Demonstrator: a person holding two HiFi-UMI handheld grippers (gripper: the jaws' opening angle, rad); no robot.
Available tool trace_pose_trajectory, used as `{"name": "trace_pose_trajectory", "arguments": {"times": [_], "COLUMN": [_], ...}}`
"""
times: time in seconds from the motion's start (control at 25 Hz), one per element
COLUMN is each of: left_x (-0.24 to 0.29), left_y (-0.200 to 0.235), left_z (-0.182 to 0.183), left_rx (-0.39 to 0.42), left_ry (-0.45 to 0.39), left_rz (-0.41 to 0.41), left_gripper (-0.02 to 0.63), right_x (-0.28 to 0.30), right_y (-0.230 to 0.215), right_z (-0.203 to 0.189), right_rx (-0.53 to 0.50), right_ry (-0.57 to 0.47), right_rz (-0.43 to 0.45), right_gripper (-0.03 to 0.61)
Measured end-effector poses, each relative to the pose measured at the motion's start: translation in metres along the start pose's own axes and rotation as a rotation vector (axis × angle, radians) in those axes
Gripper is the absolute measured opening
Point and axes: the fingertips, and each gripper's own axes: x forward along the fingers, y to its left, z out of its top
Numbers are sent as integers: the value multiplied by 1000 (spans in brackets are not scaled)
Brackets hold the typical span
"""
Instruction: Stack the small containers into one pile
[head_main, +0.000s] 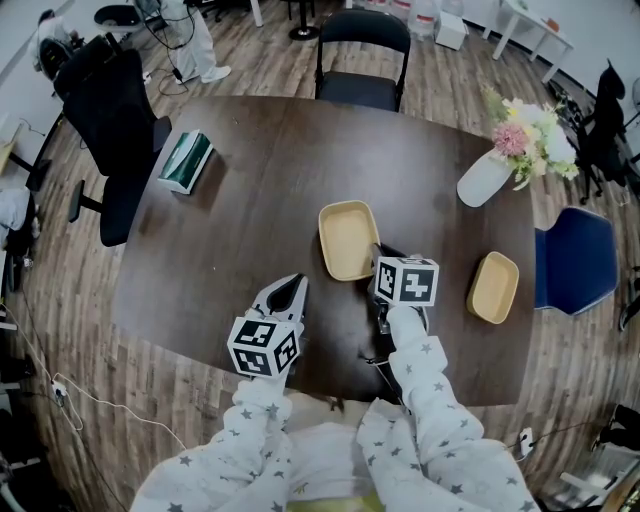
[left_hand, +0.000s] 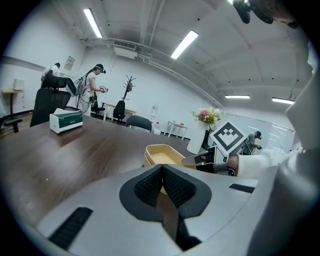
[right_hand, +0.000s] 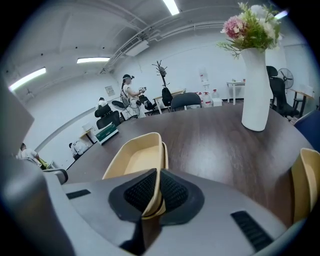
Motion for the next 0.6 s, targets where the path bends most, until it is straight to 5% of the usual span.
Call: {"name": "trace_pose_trajectory", "arguments": {"times": [0.24, 0.4, 0.6], "left_x": [-1, -1, -4], "left_y": [-1, -4, -12], "left_z": [0, 3, 8], "left_rx": [2, 4, 12], "left_ry": [-2, -9, -29], "left_rz": [-3, -3, -4], "left_gripper": [25, 25, 25], "right_x": [-1, -6, -18], "right_y": [6, 7, 7], "right_z": [0, 5, 9], "right_rx": [-69, -84, -67], "right_ry": [-16, -55, -97], "right_rz": [-6, -8, 13], "right_gripper": [41, 126, 135]}}
